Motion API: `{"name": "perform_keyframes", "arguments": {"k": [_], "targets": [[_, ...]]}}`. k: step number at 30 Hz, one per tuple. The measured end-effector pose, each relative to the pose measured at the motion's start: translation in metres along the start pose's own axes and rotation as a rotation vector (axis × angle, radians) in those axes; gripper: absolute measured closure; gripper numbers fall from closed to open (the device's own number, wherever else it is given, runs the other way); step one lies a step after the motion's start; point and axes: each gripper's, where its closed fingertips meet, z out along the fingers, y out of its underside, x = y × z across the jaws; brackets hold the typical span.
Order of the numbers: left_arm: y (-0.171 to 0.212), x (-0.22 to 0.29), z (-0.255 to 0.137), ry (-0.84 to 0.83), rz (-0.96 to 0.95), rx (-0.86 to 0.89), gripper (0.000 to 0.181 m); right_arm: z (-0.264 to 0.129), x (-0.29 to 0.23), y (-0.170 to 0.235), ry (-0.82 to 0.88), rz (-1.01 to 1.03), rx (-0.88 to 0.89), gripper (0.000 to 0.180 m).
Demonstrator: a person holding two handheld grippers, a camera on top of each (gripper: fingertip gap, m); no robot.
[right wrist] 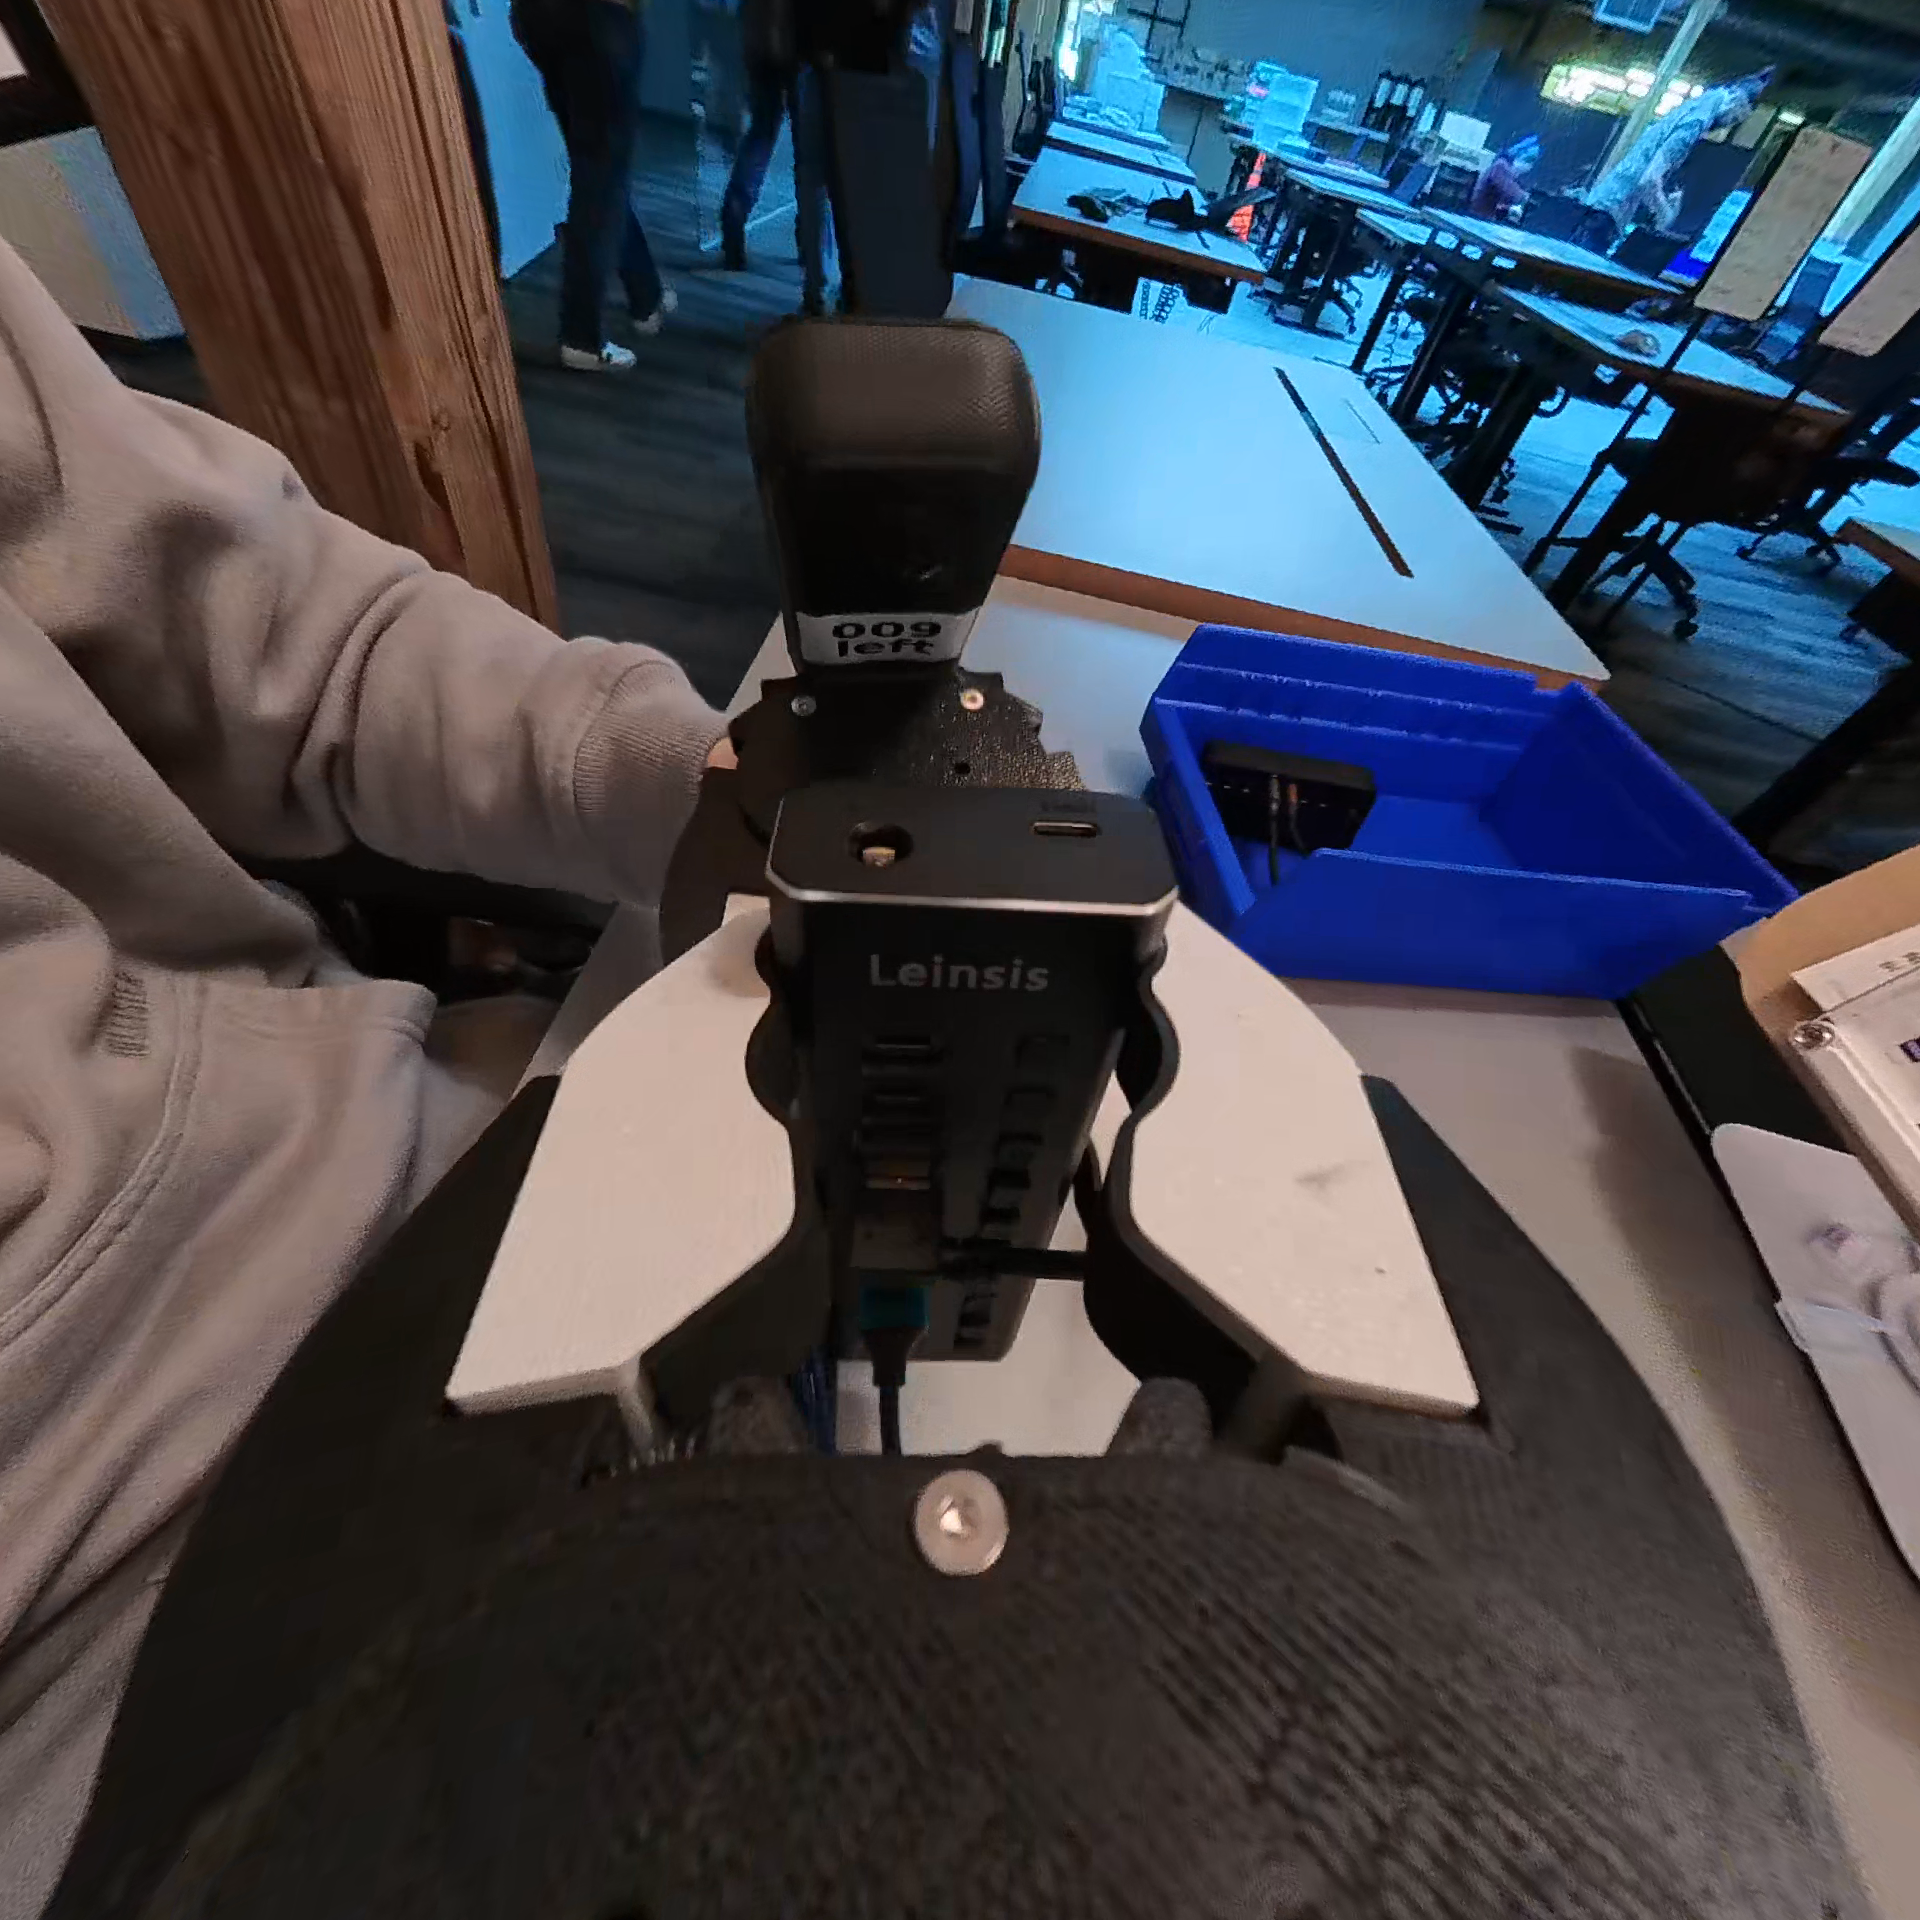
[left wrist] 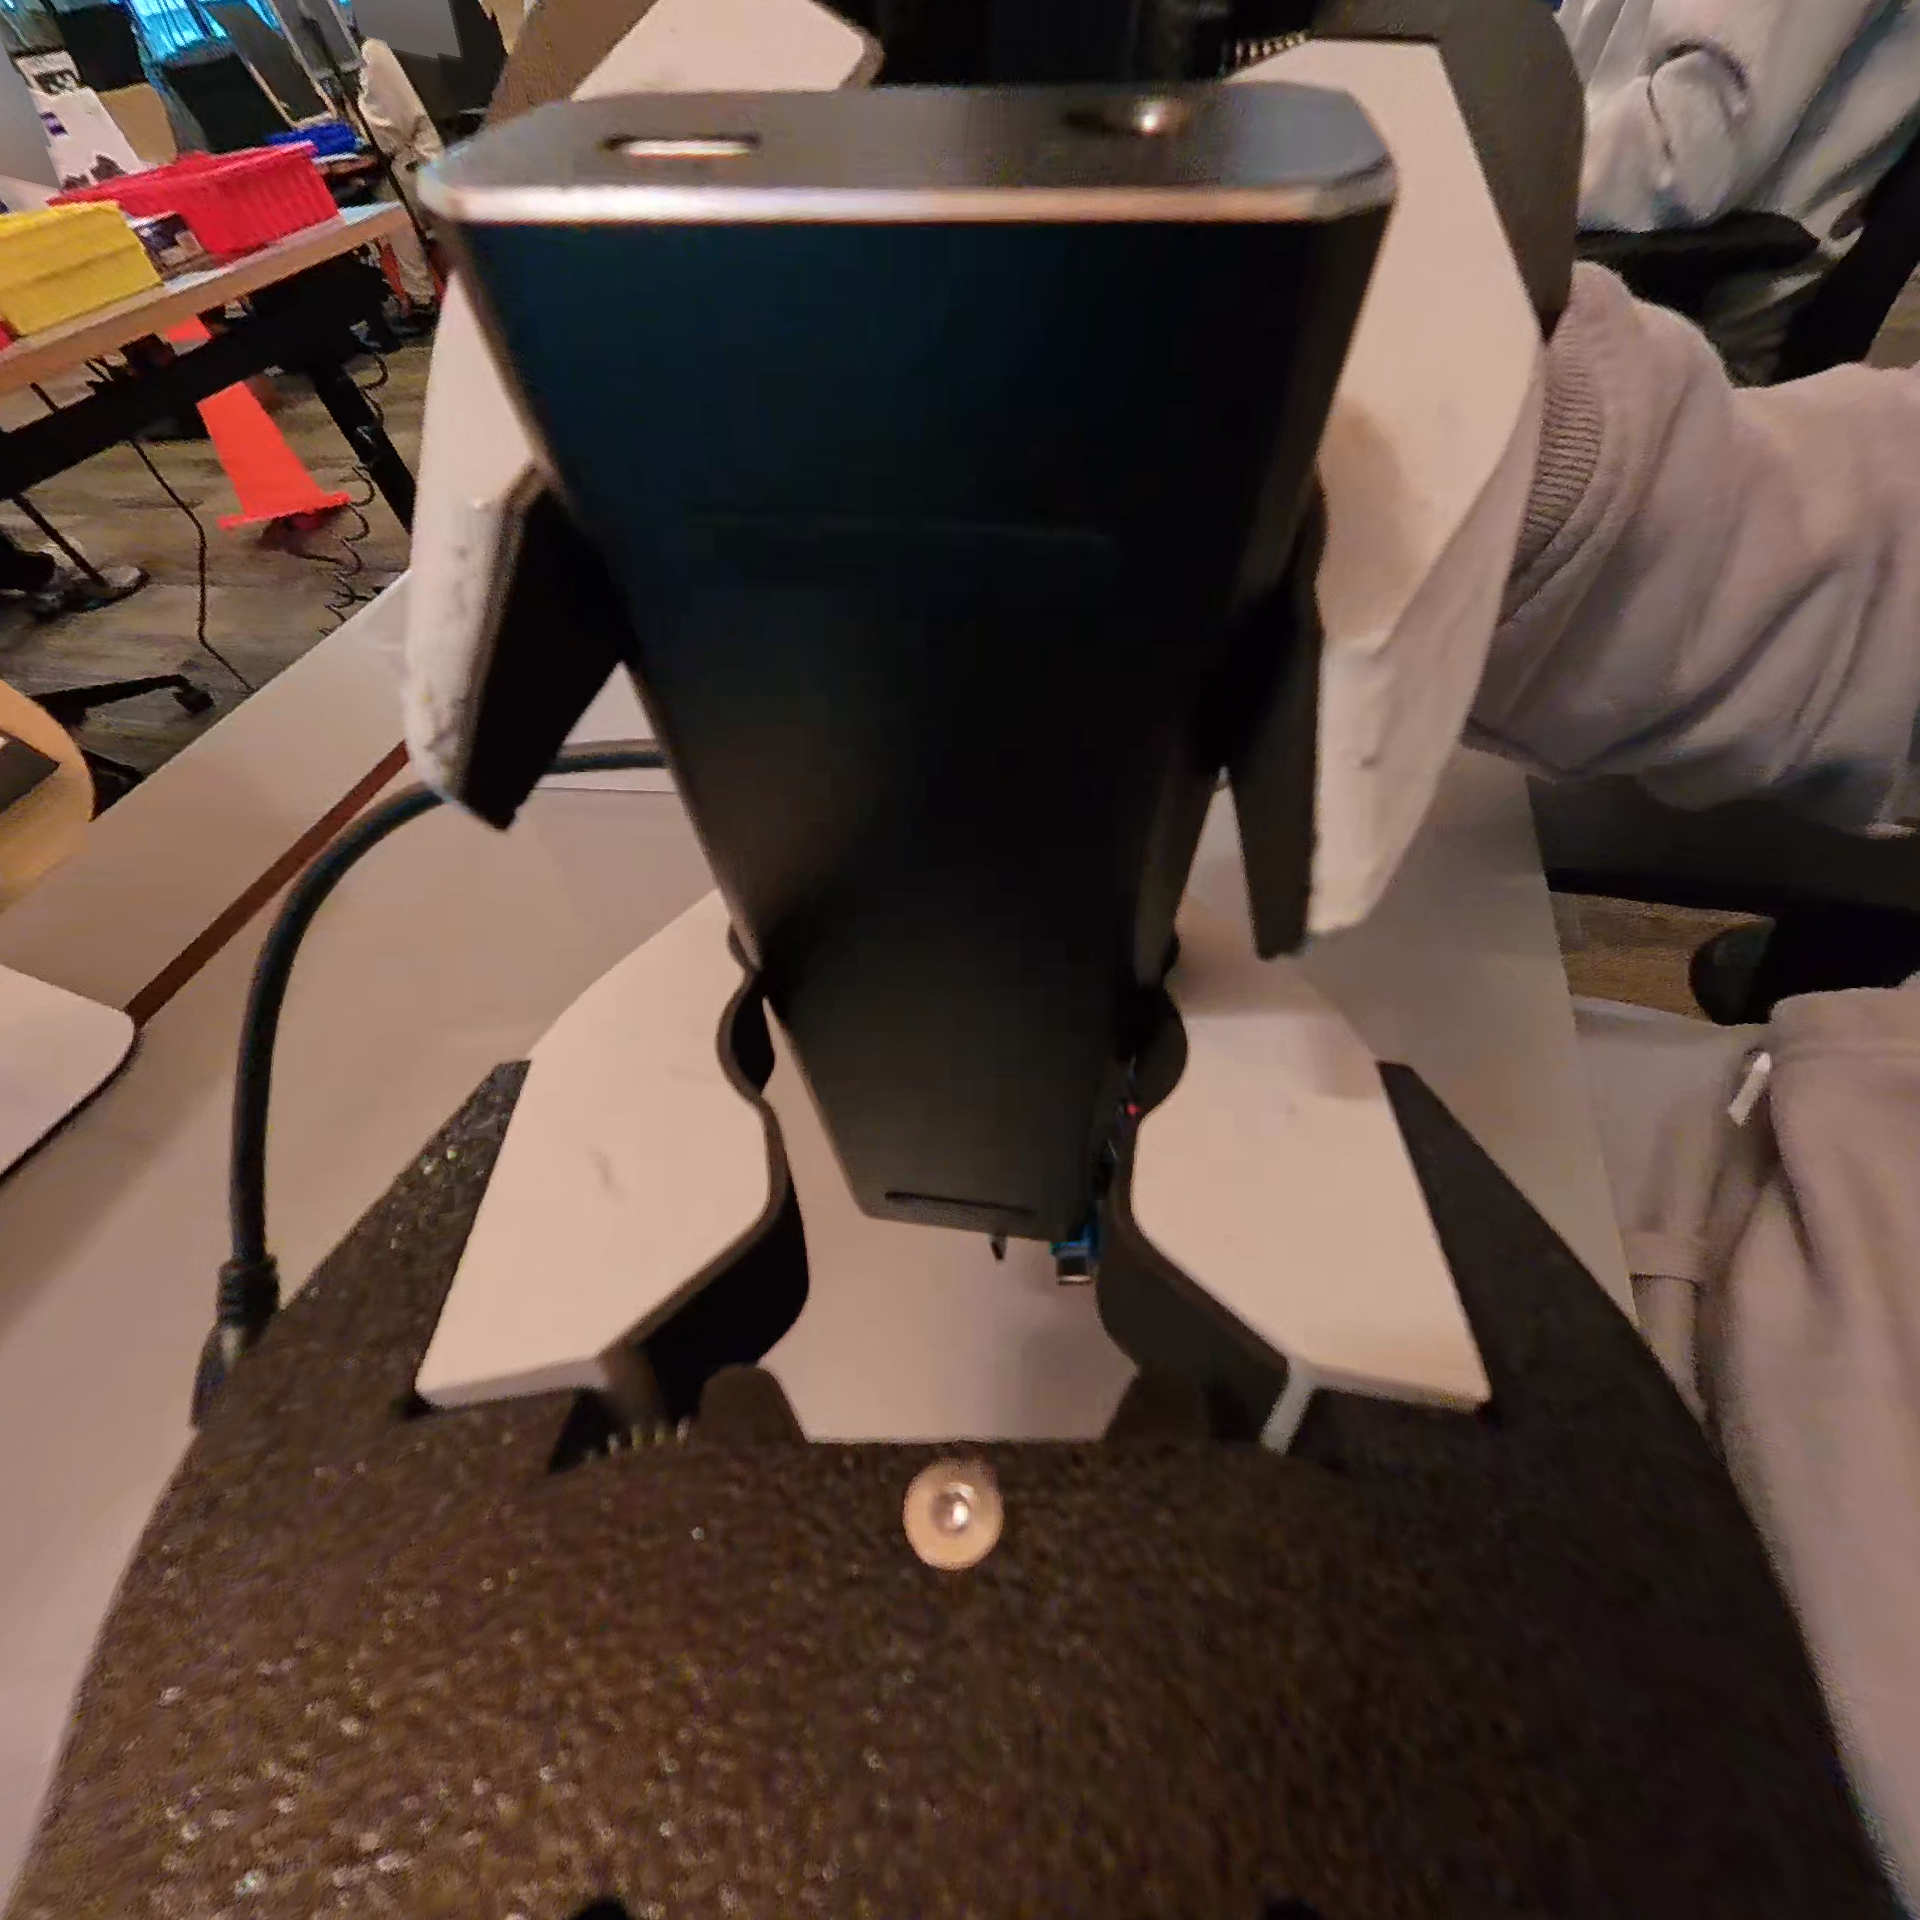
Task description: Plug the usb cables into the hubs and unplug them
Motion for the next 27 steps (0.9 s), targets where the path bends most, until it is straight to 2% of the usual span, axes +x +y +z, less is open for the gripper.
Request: {"name": "perform_keyframes", "arguments": {"k": [7, 10, 14, 15, 18, 22, 27], "targets": [[0.015, -0.005, 0.006, -0.041, -0.036, 0.015, 0.115, 0.009, 0.003, 0.017, -0.003, -0.033, -0.102, 0.118], [0.020, -0.012, 0.004, -0.079, -0.055, 0.086, 0.115, 0.011, 0.009, 0.022, 0.027, 0.004, -0.125, 0.118], [0.028, -0.029, -0.004, -0.219, -0.033, 0.155, 0.116, -0.001, 0.019, 0.015, 0.120, 0.136, -0.030, 0.115], [0.027, -0.031, -0.008, -0.231, -0.041, 0.190, 0.117, -0.008, 0.028, 0.020, 0.196, 0.186, -0.033, 0.106], [0.031, -0.037, -0.021, -0.240, -0.038, 0.231, 0.116, -0.031, 0.045, 0.037, 0.355, 0.413, 0.018, 0.117], [0.034, -0.036, -0.029, -0.231, 0.009, 0.268, 0.116, -0.018, 0.022, 0.055, 0.180, 0.769, 0.093, 0.125], [0.035, -0.027, -0.029, -0.224, 0.136, 0.303, 0.117, 0.008, -0.006, 0.055, -0.065, 1.018, 0.133, 0.135]]}}
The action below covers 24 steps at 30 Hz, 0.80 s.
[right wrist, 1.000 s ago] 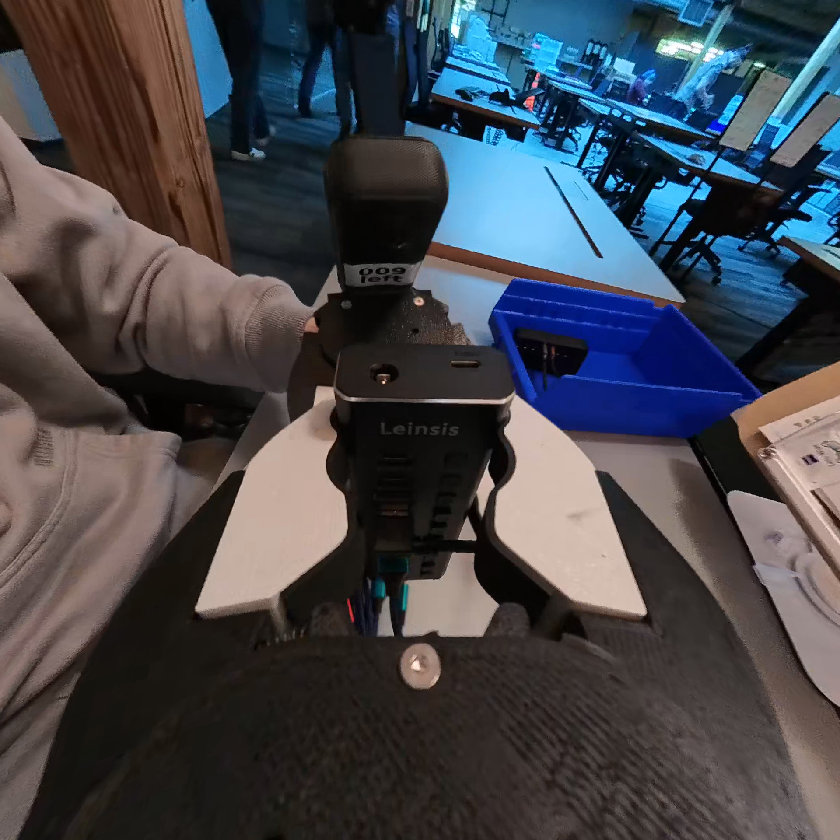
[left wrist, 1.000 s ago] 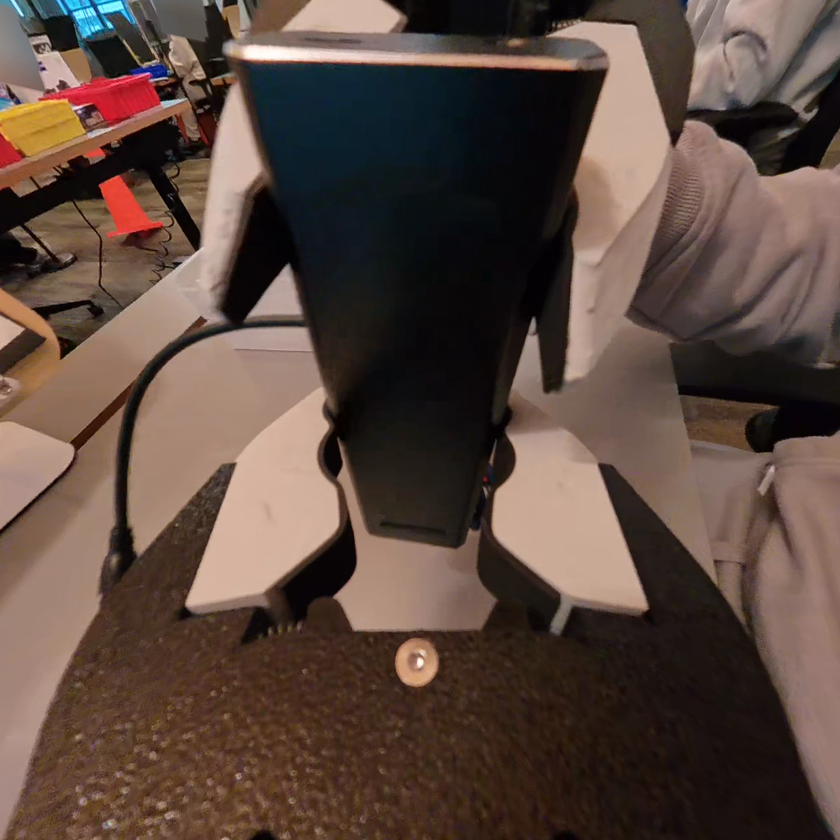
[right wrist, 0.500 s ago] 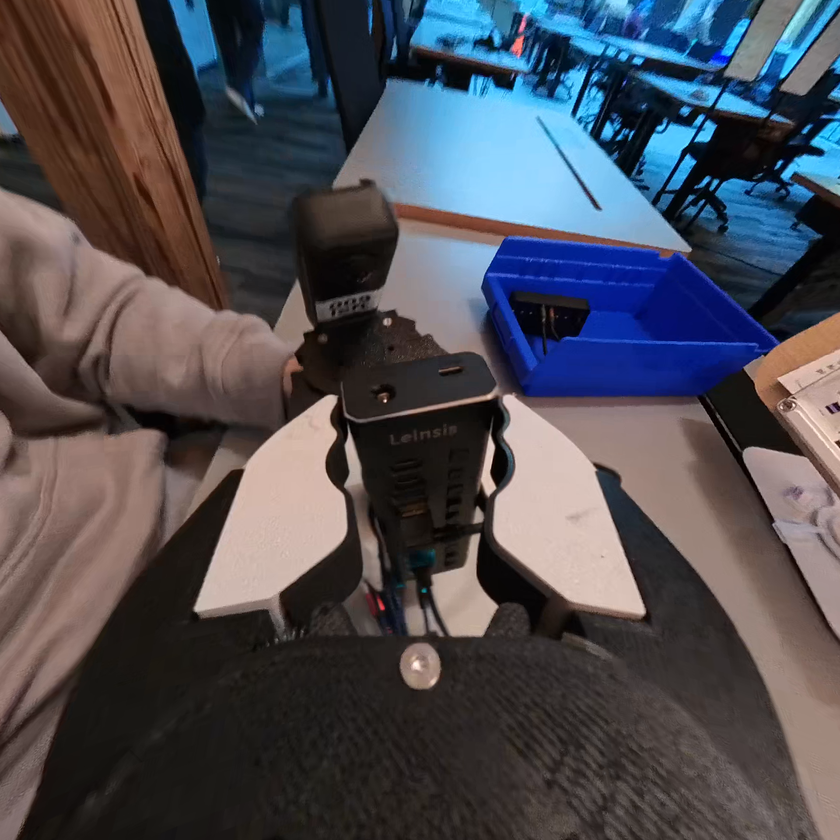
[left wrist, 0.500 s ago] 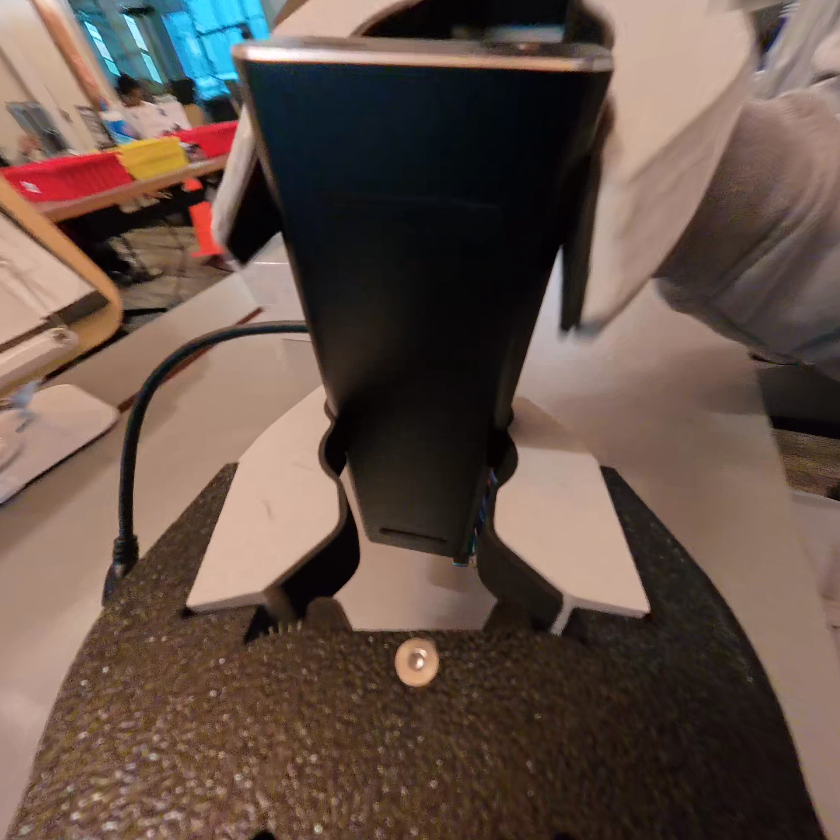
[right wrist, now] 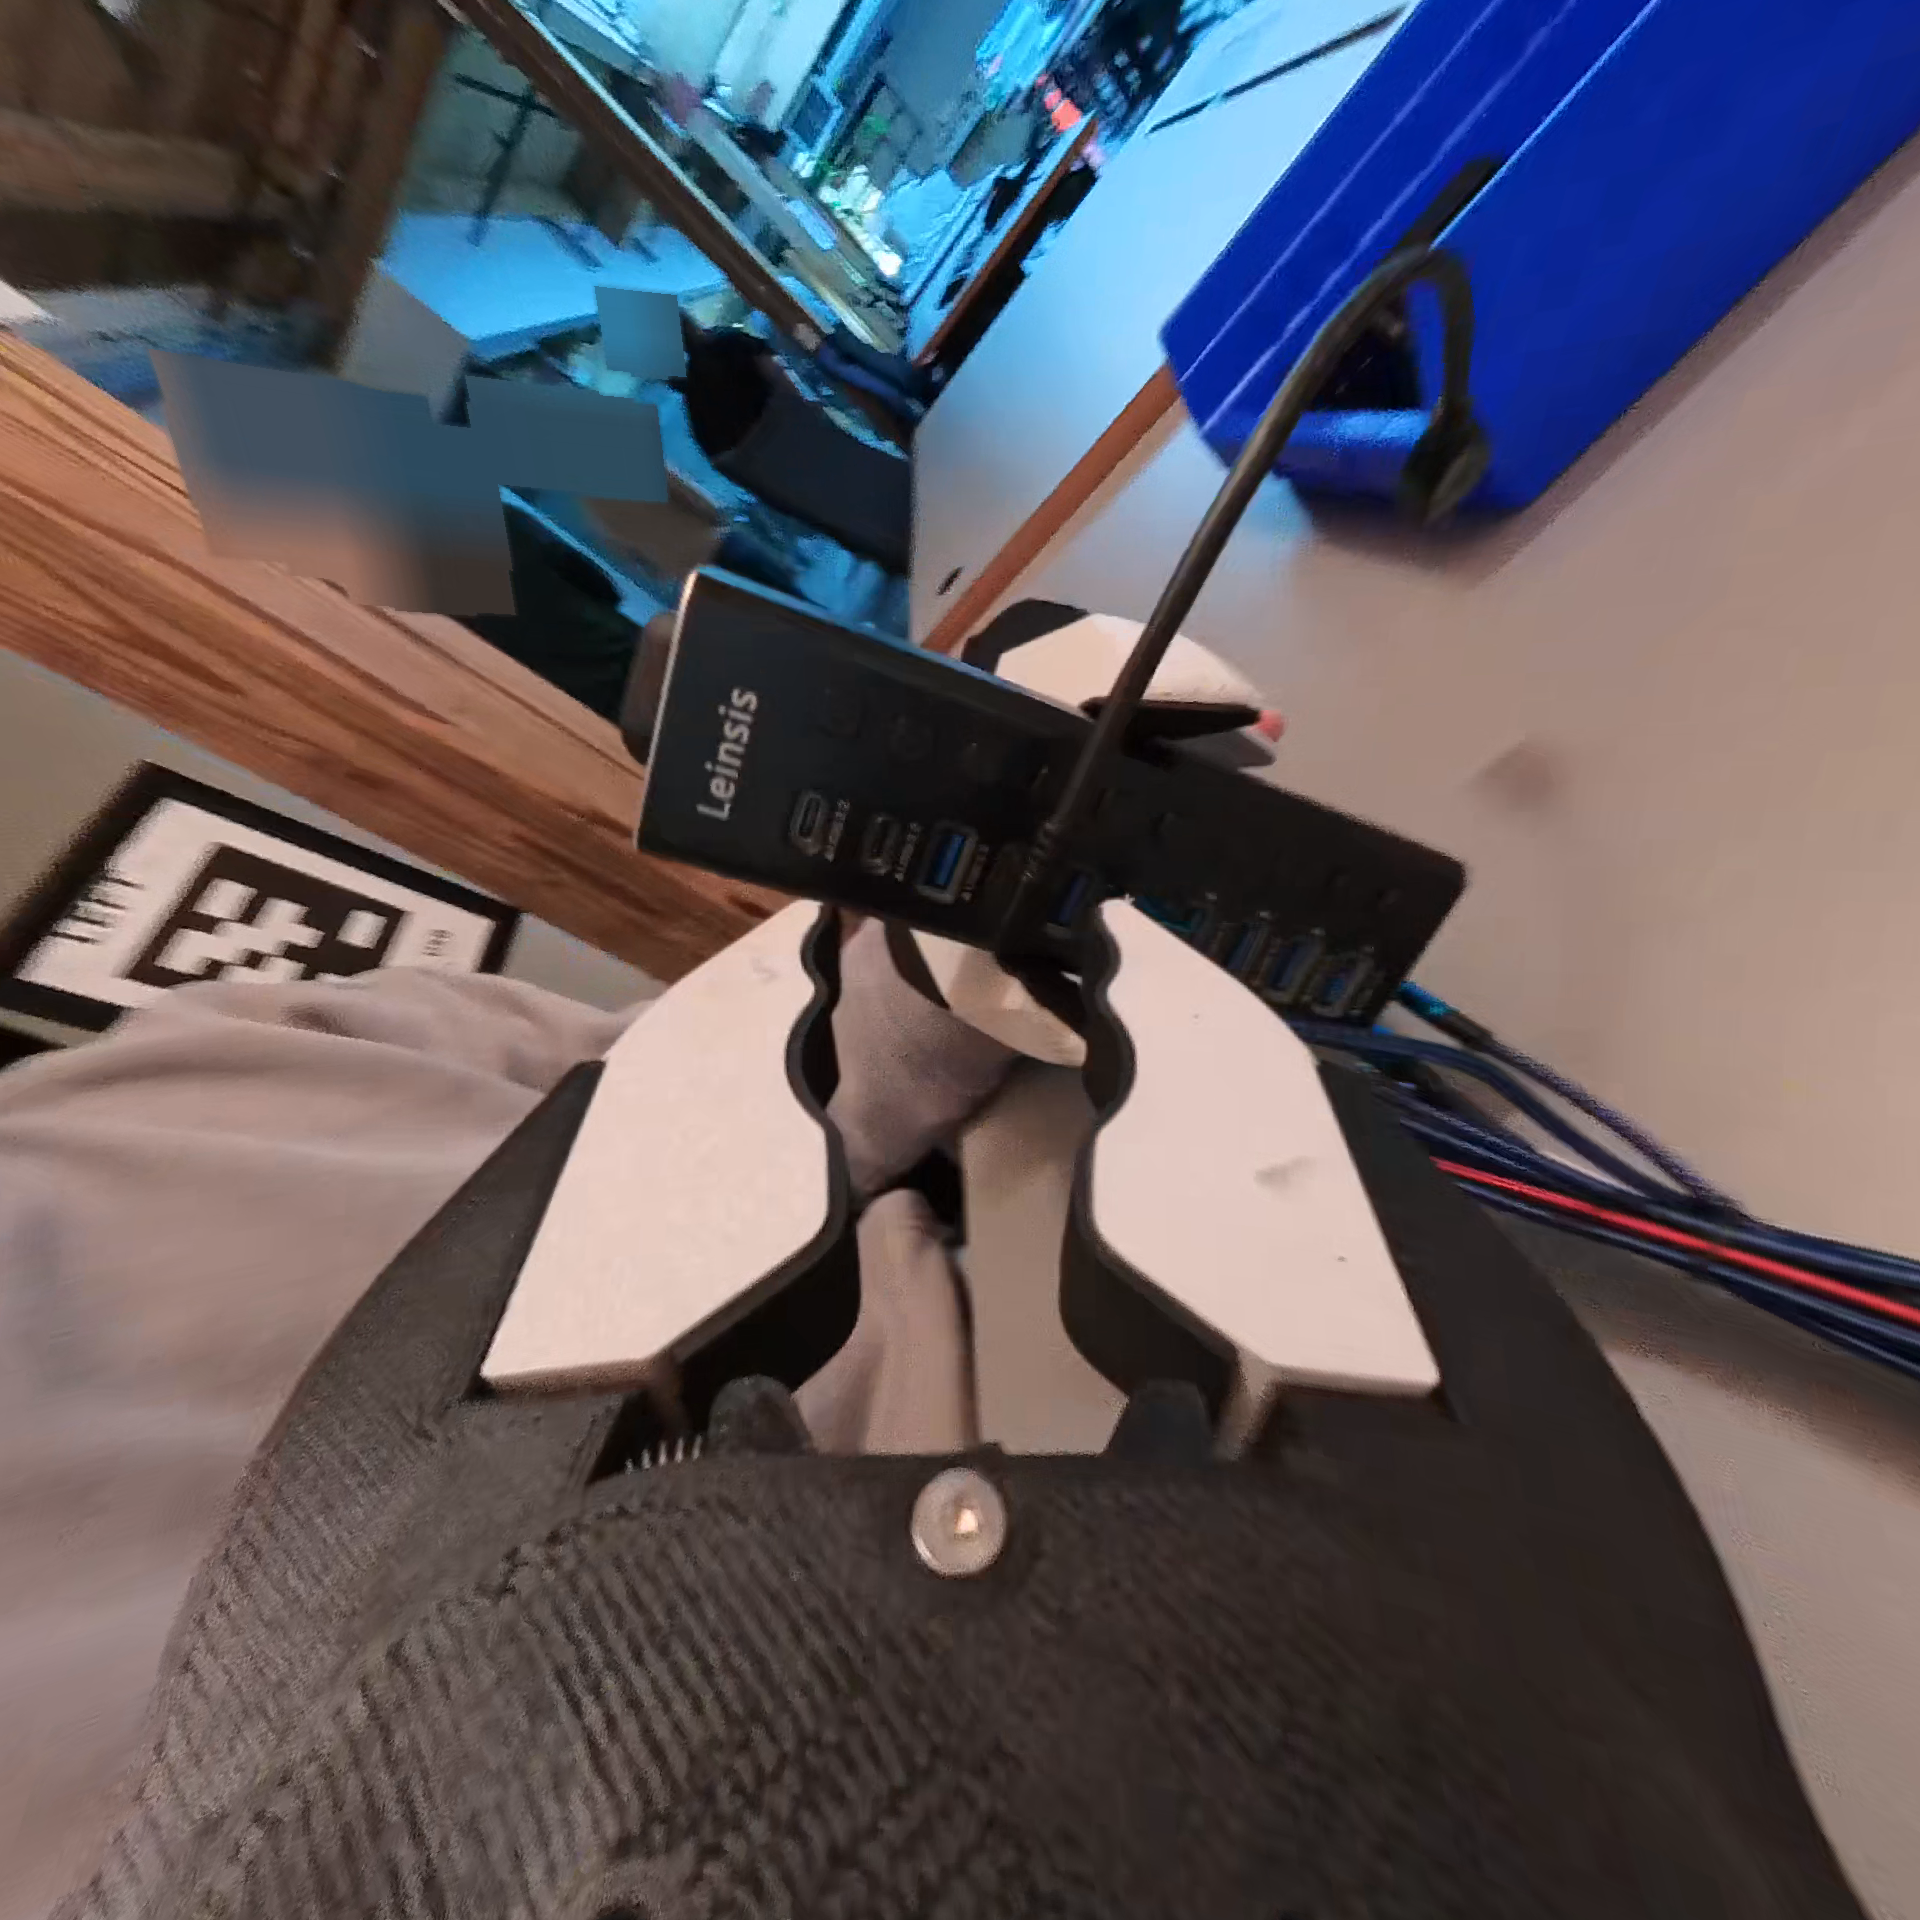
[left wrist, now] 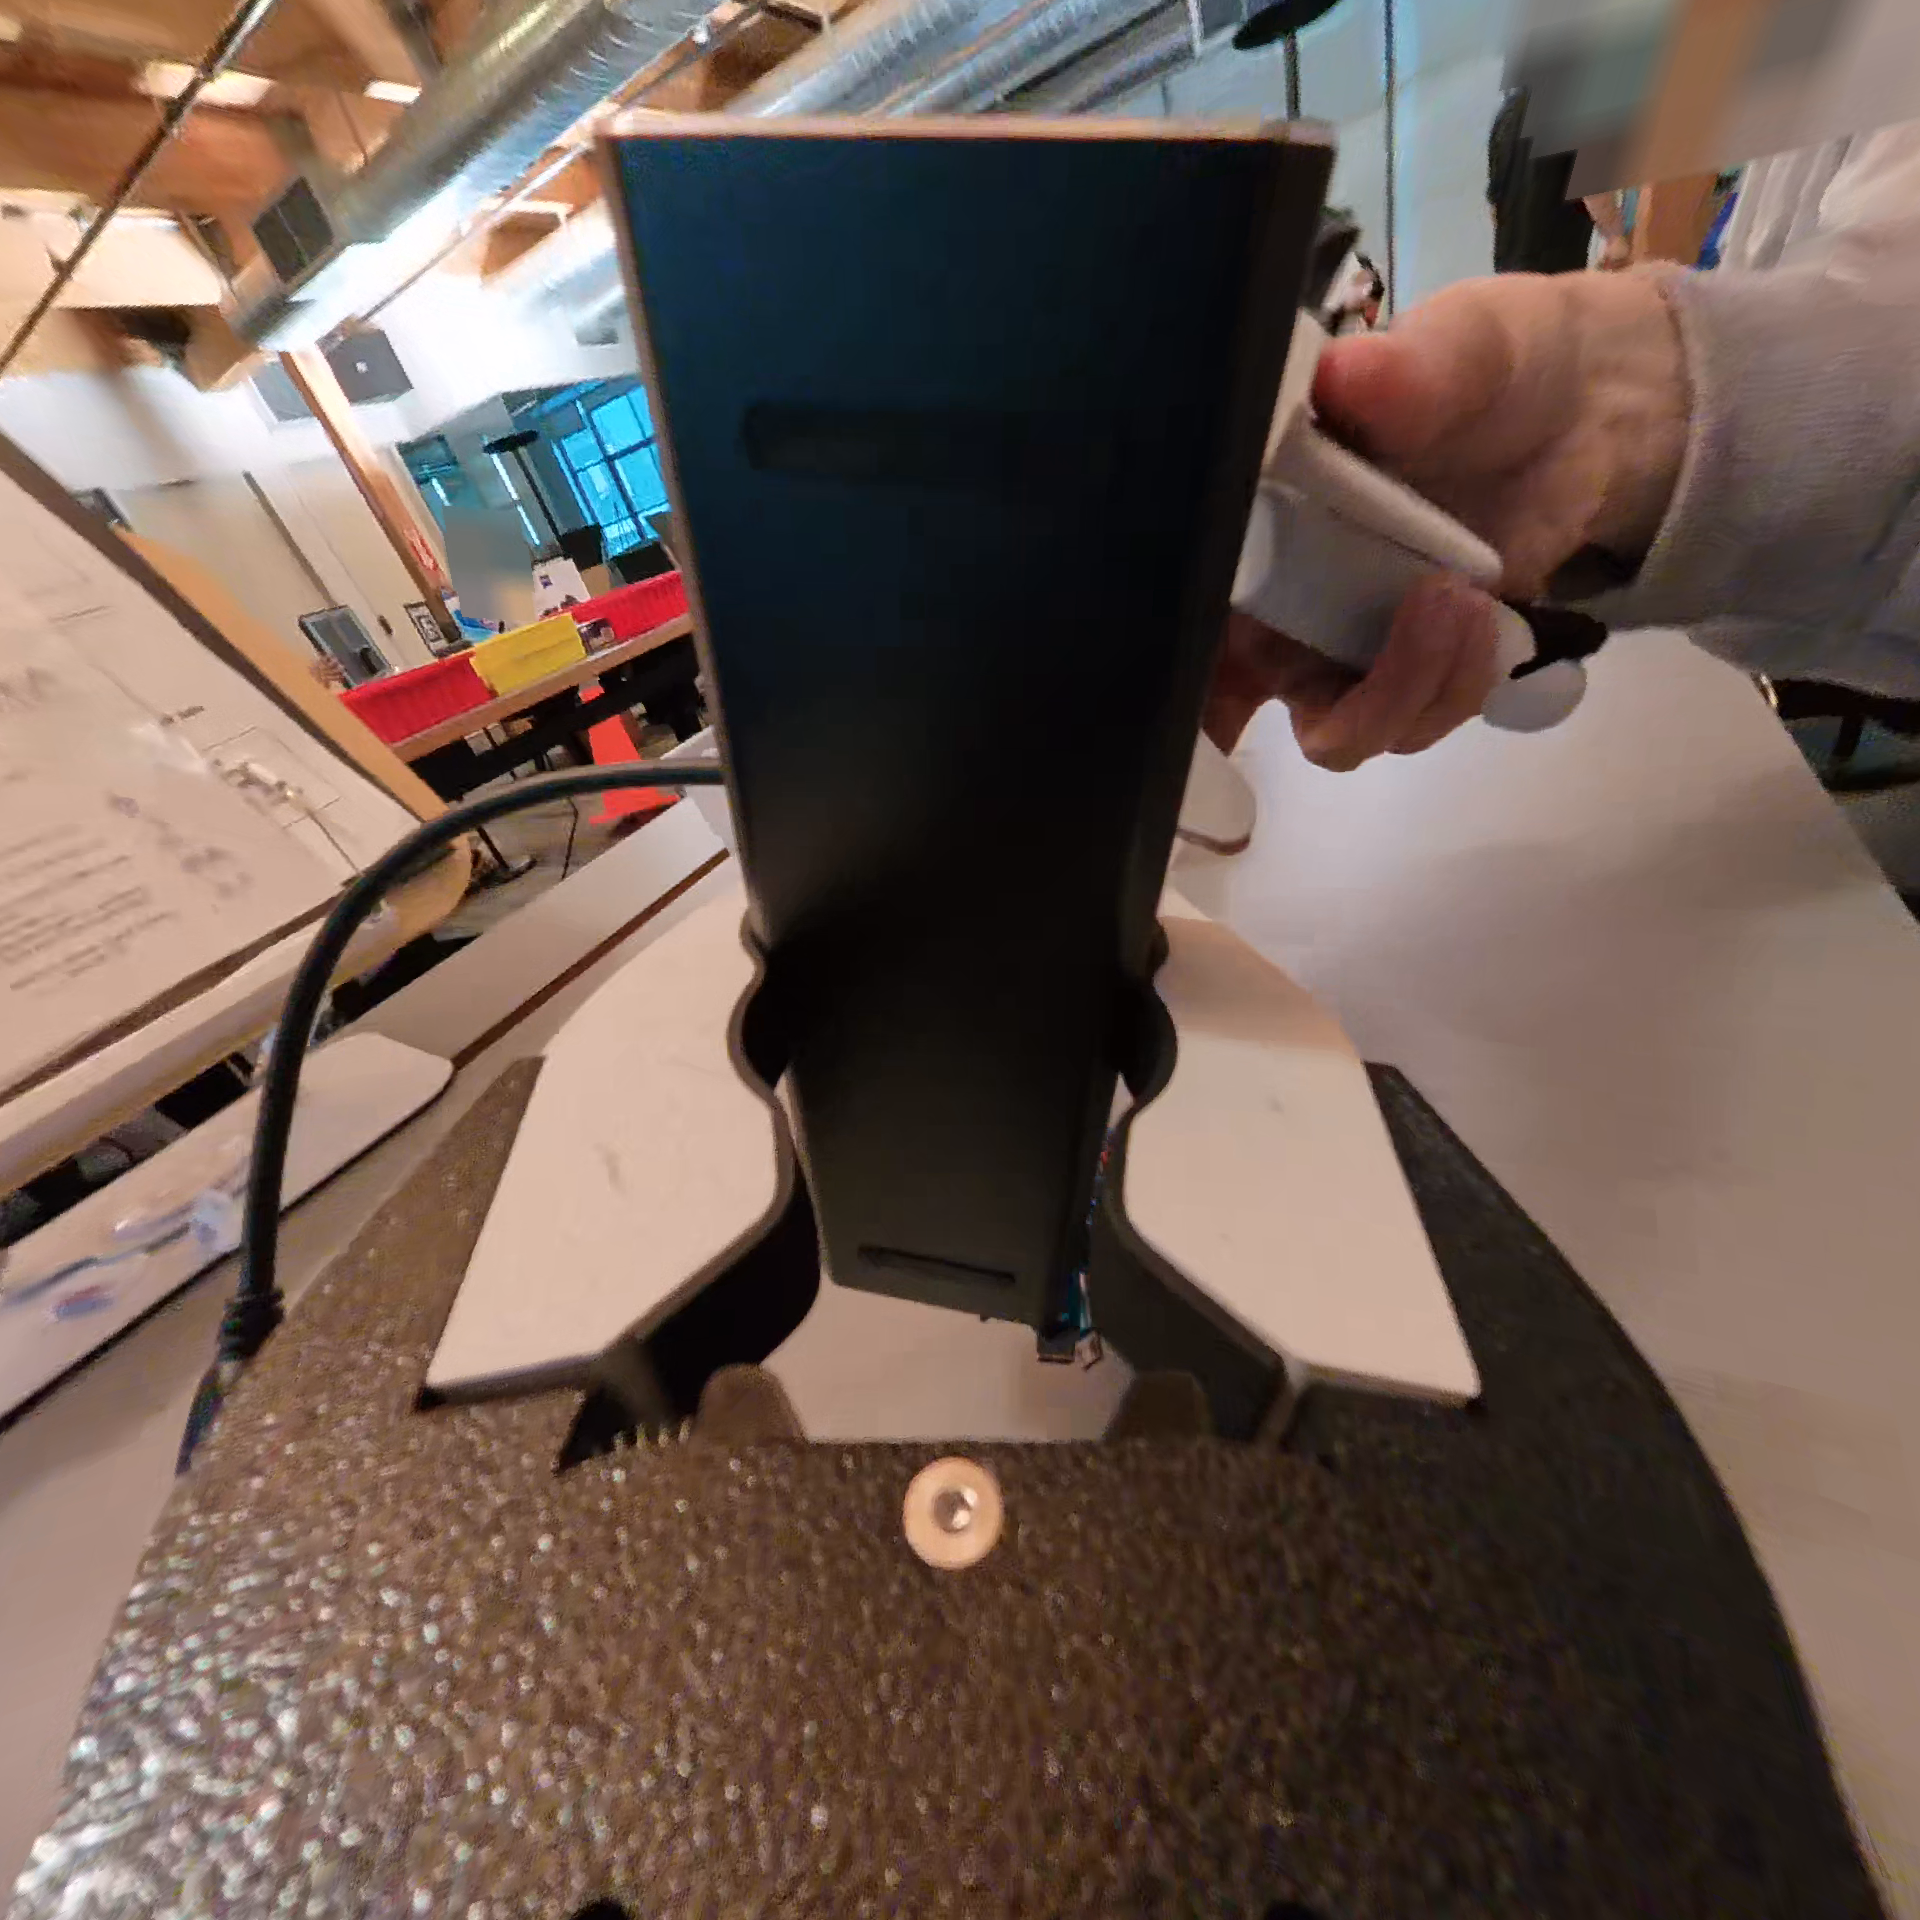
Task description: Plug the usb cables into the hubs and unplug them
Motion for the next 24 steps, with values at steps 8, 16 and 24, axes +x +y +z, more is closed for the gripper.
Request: {"name": "perform_keyframes", "arguments": {"k": [8, 16, 24], "targets": [[0.001, 0.007, -0.008, 0.048, 0.002, 0.027, 0.117, 0.016, 0.009, 0.007, -0.080, 0.244, 0.042, 0.170], [-0.001, 0.007, -0.013, 0.058, -0.087, 0.030, 0.117, 0.020, 0.006, 0.005, -0.128, 0.347, 0.199, 0.170], [0.020, 0.020, -0.004, 0.090, -0.121, -0.115, 0.118, 0.015, 0.020, 0.017, -0.031, 0.426, 0.215, 0.170]]}}
